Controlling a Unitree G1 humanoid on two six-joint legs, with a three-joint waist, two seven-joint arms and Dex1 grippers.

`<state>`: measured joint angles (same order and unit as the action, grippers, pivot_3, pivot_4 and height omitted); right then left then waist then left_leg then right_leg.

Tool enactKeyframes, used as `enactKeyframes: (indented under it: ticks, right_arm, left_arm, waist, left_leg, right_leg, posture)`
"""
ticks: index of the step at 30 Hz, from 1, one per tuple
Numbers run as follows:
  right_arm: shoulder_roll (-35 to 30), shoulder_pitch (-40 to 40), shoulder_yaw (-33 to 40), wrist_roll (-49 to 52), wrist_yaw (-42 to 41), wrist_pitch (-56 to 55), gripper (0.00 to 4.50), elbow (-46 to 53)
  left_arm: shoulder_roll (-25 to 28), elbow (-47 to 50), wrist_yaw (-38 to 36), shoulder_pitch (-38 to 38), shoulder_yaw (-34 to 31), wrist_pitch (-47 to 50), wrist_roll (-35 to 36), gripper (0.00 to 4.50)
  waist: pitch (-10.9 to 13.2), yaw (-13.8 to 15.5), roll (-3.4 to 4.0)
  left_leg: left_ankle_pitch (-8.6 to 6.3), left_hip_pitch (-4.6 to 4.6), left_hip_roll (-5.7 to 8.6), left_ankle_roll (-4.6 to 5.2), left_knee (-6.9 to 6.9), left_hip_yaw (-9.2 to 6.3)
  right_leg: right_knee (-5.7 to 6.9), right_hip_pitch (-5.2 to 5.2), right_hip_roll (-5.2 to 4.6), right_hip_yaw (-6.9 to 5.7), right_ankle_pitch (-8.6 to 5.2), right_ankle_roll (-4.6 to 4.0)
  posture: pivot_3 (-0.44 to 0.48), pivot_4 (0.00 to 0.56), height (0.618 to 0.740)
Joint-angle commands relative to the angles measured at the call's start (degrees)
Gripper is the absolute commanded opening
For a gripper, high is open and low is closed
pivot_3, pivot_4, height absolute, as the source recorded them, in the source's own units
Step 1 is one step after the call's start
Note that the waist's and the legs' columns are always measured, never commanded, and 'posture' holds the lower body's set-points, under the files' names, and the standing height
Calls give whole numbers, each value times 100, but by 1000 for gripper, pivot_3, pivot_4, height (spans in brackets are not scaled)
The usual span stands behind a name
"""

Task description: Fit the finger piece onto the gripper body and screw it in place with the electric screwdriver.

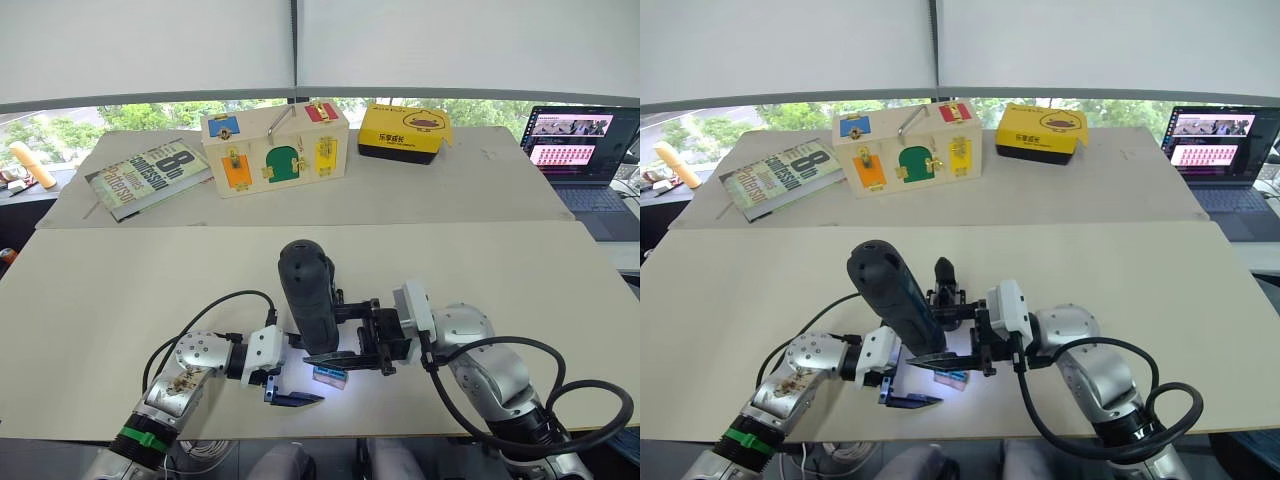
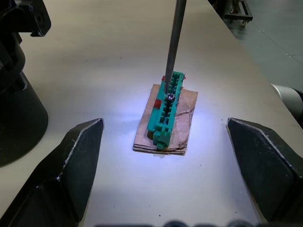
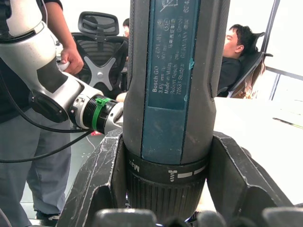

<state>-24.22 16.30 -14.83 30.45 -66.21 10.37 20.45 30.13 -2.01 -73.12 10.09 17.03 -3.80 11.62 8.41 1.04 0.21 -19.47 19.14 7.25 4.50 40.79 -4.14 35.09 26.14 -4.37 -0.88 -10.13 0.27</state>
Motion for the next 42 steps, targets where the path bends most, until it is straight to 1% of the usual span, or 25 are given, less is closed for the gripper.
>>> enactKeyframes:
  ticks: [1, 21, 42]
  right_arm:
    - [4, 76, 59, 114, -14, -13, 1950, 184]
    - [-89, -92, 50, 183, -37, -32, 1950, 307]
    - [-156, -4, 132, 294, -98, 44, 1950, 398]
  left_arm:
    - [-35, -199, 9, -187, 279, 129, -139, 4404]
    - [-21, -230, -10, -162, 263, 123, -132, 4404]
    - [-10, -204, 12, -192, 257, 128, -143, 4404]
  waist:
    - [0, 0, 0]
    - [0, 1, 0]
    - [0, 1, 0]
  left_leg:
    - [0, 0, 0, 0, 0, 0]
    - [0, 0, -1, 0, 0, 0]
    - [0, 0, 0, 0, 0, 0]
  right_leg:
    - [0, 0, 0, 0, 0, 0]
    - [0, 0, 0, 0, 0, 0]
    - [0, 0, 0, 0, 0, 0]
  posture:
    - [0, 150, 740]
    - [0, 150, 740]
    - [0, 150, 740]
